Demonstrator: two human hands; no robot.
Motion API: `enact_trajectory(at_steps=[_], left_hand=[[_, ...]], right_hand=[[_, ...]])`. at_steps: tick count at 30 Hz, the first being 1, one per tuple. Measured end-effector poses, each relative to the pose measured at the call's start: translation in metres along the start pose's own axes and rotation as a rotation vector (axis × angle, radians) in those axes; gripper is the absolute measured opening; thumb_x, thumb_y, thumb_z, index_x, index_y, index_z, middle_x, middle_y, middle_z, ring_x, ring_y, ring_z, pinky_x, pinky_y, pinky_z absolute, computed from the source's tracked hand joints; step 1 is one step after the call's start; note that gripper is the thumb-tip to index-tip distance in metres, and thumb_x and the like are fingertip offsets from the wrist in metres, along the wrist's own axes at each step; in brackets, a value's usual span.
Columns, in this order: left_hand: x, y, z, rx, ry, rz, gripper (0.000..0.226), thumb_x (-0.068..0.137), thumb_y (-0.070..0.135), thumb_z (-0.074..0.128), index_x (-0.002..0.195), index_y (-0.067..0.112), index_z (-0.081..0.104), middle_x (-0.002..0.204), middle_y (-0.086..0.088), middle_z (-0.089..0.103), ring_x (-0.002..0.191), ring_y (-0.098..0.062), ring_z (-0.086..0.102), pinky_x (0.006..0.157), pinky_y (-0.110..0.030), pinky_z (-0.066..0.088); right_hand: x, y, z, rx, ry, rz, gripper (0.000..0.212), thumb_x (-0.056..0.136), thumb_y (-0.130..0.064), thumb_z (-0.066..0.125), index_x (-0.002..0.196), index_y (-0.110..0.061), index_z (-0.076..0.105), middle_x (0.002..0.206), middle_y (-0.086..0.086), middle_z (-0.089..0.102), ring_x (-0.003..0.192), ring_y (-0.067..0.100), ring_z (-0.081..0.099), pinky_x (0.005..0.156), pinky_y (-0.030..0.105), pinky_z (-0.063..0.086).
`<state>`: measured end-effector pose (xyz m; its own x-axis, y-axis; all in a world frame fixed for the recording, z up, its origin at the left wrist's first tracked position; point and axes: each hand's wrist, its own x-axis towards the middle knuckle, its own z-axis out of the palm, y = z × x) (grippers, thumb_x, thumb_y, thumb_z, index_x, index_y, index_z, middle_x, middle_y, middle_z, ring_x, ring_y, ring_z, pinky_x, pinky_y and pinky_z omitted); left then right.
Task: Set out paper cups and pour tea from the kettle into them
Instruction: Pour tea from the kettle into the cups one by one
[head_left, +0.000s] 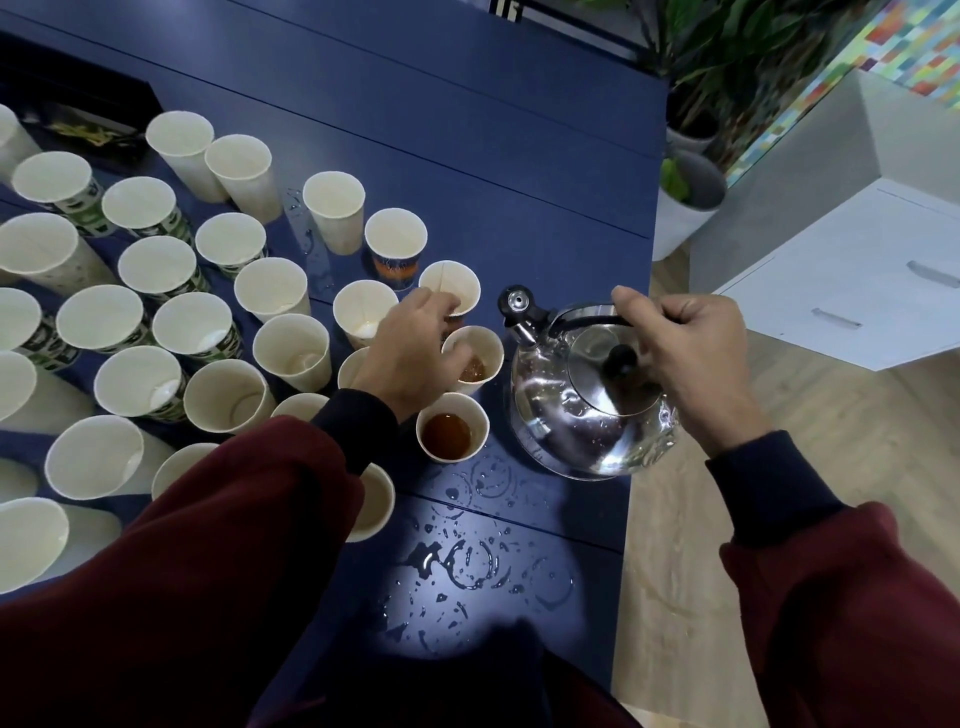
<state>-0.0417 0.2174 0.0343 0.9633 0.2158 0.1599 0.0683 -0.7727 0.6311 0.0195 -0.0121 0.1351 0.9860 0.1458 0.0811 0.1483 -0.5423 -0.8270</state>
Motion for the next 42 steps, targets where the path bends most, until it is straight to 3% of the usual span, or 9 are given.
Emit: enact_trajectory(at_steps=[3, 6, 11, 16, 20, 25, 30, 42], left_hand=[[0.016, 0.002, -0.012, 0.061, 0.084, 0.006, 0.033, 0.08, 0.013, 0.068, 0.111, 0.0, 0.065, 0.106, -0.019, 0.062, 0.09, -0.036, 0.06, 0.076, -0.041, 0.048], [0.034, 0.001, -0.019, 0.199, -0.051, -0.044, 0.043, 0.085, 0.022, 0.071, 0.122, 0.003, 0.06, 0.12, -0.018, 0.058, 0.107, -0.034, 0.055, 0.09, -0.04, 0.043], [0.052, -0.005, -0.019, 0.32, -0.234, -0.067, 0.052, 0.082, 0.032, 0.077, 0.119, 0.006, 0.052, 0.12, -0.017, 0.057, 0.108, -0.034, 0.056, 0.089, -0.039, 0.042], [0.06, -0.013, -0.011, 0.291, -0.285, -0.097, 0.054, 0.077, 0.036, 0.081, 0.114, 0.007, 0.054, 0.116, -0.014, 0.059, 0.106, -0.035, 0.058, 0.084, -0.04, 0.042], [0.06, -0.019, -0.006, 0.229, -0.266, -0.074, 0.054, 0.075, 0.038, 0.081, 0.112, 0.007, 0.056, 0.112, -0.014, 0.061, 0.103, -0.032, 0.057, 0.083, -0.038, 0.041], [0.061, -0.021, -0.007, 0.207, -0.229, -0.069, 0.033, 0.092, 0.026, 0.062, 0.116, 0.004, 0.059, 0.111, -0.018, 0.063, 0.102, -0.033, 0.058, 0.085, -0.039, 0.044], [0.065, -0.02, -0.013, 0.224, -0.283, -0.09, 0.029, 0.092, 0.01, 0.054, 0.12, 0.003, 0.058, 0.116, -0.019, 0.062, 0.106, -0.033, 0.058, 0.088, -0.038, 0.045], [0.064, -0.02, -0.012, 0.199, -0.284, -0.112, 0.028, 0.091, 0.01, 0.056, 0.119, 0.007, 0.058, 0.115, -0.016, 0.063, 0.104, -0.031, 0.058, 0.088, -0.038, 0.046]], right_hand=[[0.009, -0.003, 0.002, 0.008, 0.019, -0.015, 0.071, 0.085, -0.046, 0.071, 0.058, 0.013, 0.043, 0.053, 0.029, 0.032, 0.05, 0.024, 0.029, 0.055, 0.032, 0.031], [0.019, -0.008, 0.005, -0.025, 0.013, -0.044, 0.07, 0.085, -0.047, 0.07, 0.056, 0.01, 0.04, 0.052, 0.022, 0.029, 0.051, 0.024, 0.028, 0.056, 0.032, 0.029], [0.036, -0.017, 0.017, -0.075, -0.013, -0.091, 0.068, 0.086, -0.044, 0.071, 0.054, 0.007, 0.04, 0.054, 0.028, 0.034, 0.051, 0.023, 0.029, 0.055, 0.033, 0.03], [0.058, -0.022, 0.026, -0.134, -0.025, -0.115, 0.064, 0.088, -0.037, 0.071, 0.049, -0.001, 0.035, 0.037, -0.007, 0.026, 0.04, 0.011, 0.027, 0.048, 0.022, 0.028], [0.068, -0.021, 0.032, -0.2, -0.042, -0.132, 0.063, 0.088, -0.037, 0.071, 0.049, -0.003, 0.035, 0.038, -0.007, 0.027, 0.04, 0.011, 0.029, 0.045, 0.019, 0.027], [0.077, -0.018, 0.038, -0.254, -0.061, -0.162, 0.064, 0.087, -0.043, 0.069, 0.059, 0.009, 0.046, 0.05, 0.014, 0.041, 0.049, 0.017, 0.035, 0.049, 0.026, 0.033], [0.08, -0.016, 0.036, -0.267, -0.066, -0.161, 0.064, 0.087, -0.043, 0.069, 0.059, 0.009, 0.048, 0.048, 0.01, 0.041, 0.048, 0.017, 0.037, 0.049, 0.021, 0.033], [0.079, -0.02, 0.034, -0.275, -0.06, -0.152, 0.062, 0.088, -0.042, 0.07, 0.058, 0.008, 0.049, 0.048, 0.008, 0.039, 0.048, 0.015, 0.035, 0.048, 0.022, 0.032]])
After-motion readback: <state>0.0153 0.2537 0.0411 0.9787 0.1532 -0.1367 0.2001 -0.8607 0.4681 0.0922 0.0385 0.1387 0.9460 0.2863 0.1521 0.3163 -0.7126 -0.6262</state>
